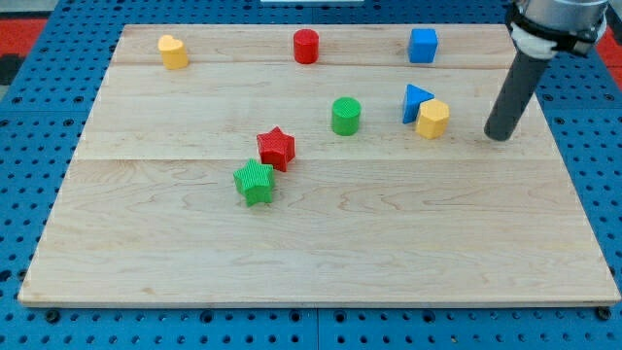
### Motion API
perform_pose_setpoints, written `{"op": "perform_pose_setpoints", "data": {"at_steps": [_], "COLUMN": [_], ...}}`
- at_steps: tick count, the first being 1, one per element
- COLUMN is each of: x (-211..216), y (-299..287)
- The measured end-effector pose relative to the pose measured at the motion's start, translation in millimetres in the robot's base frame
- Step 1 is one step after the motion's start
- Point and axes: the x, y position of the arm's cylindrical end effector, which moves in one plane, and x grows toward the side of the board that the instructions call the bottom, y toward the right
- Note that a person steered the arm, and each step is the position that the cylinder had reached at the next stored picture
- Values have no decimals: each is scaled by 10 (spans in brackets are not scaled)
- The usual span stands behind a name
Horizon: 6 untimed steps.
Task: Separate yellow hexagon from blue triangle
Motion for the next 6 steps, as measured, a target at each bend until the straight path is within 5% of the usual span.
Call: {"op": "perform_pose_setpoints", "data": {"at_steps": [1,3,5,6], "x": [-272,193,720,498], "y": [-520,-1288,-1379,-1880]}}
